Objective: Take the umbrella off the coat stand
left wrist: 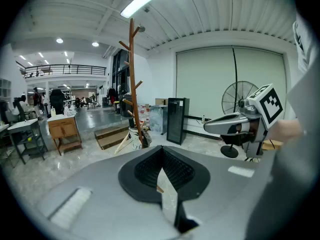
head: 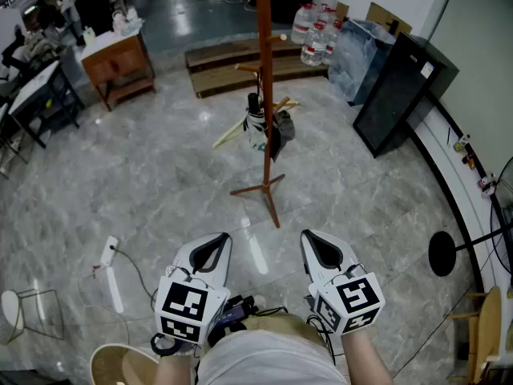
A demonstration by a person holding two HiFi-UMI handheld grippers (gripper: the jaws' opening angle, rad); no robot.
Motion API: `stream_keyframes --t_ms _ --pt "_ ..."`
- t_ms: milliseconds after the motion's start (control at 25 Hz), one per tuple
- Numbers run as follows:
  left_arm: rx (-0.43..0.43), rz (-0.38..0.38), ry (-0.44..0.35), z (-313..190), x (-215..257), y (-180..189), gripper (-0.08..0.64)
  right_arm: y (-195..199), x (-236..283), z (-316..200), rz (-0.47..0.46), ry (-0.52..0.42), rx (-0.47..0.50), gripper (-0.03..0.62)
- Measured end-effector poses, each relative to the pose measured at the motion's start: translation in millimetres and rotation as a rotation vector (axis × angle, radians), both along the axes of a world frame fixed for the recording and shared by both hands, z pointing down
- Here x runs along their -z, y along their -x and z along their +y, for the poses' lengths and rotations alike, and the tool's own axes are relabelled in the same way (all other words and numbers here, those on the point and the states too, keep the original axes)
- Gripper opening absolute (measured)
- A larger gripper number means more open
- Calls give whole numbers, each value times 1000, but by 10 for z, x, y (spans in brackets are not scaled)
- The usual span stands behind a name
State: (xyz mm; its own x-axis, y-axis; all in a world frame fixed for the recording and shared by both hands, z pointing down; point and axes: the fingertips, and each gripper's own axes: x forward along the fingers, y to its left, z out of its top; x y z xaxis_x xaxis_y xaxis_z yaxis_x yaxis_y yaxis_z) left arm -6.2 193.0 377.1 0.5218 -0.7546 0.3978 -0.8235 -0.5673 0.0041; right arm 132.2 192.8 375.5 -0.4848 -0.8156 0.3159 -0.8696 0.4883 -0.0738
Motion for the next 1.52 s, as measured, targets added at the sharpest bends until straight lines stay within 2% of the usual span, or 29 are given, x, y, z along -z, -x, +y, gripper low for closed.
stream_keyframes --t_ms 760,800,840,880,960,1040,1520 --pt "11 37 -20 -18 77 -109 8 19 64 47 -33 -16 27 0" --pt "11 52 -19 -15 104 -125 10 20 73 48 -35 -19 24 0" --pt "8 68 -16 -8 119 -138 56 21 84 49 -40 -21 24 -3" --pt "6 78 -14 -2 126 -143 66 25 95 49 -49 -22 26 2" --pt "9 83 -19 -3 137 -139 86 31 113 47 -67 -22 35 94" --pt "17 80 -25 -8 149 -133 87 22 119 38 -74 -24 38 107" --pt "55 73 -35 -95 159 -34 87 39 99 -89 -94 -25 47 107"
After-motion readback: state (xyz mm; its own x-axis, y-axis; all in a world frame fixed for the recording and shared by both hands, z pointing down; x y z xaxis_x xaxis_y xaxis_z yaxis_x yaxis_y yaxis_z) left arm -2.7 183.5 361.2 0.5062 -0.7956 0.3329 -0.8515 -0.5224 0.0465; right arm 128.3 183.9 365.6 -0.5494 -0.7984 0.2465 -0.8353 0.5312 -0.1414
